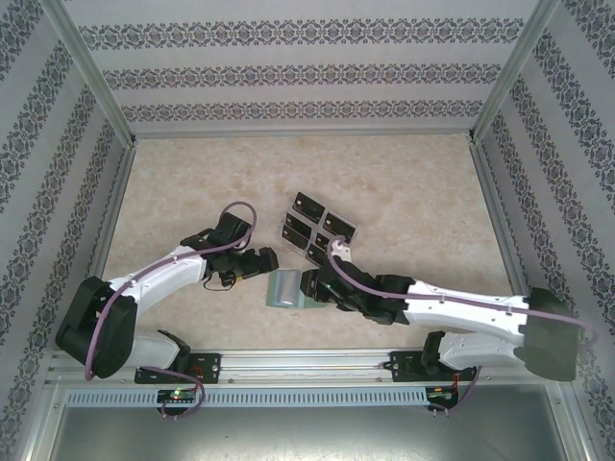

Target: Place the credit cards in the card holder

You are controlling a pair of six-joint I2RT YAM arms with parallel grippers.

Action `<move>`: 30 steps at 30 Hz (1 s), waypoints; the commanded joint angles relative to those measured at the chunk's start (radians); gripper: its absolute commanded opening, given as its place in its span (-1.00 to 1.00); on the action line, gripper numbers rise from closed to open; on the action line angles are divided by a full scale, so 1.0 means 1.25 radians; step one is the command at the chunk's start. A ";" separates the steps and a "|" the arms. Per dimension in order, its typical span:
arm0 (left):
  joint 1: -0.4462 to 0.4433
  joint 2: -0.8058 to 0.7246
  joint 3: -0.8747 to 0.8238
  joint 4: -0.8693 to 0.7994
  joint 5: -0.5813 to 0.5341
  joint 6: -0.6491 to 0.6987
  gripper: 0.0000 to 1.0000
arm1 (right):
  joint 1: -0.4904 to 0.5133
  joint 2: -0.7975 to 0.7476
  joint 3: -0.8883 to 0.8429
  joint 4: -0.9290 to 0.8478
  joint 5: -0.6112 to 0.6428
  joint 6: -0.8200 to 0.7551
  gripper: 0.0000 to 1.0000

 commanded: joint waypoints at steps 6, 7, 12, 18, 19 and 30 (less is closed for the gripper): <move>0.035 0.003 -0.011 0.105 0.109 -0.001 0.93 | -0.050 0.152 -0.072 0.172 -0.076 0.007 -0.56; 0.035 0.004 -0.017 0.120 0.124 -0.003 0.93 | -0.064 0.170 -0.087 0.194 -0.086 0.015 -0.58; 0.034 0.015 -0.036 0.144 0.153 -0.008 0.89 | -0.103 0.238 -0.147 0.274 -0.119 0.040 -0.63; 0.029 0.028 -0.068 0.189 0.189 -0.015 0.82 | -0.118 0.277 -0.178 0.310 -0.120 0.060 -0.64; 0.026 0.033 -0.072 0.201 0.195 -0.018 0.79 | -0.121 0.283 -0.184 0.320 -0.123 0.064 -0.64; 0.016 0.077 -0.103 0.332 0.232 -0.069 0.50 | -0.132 0.312 -0.221 0.349 -0.120 0.097 -0.66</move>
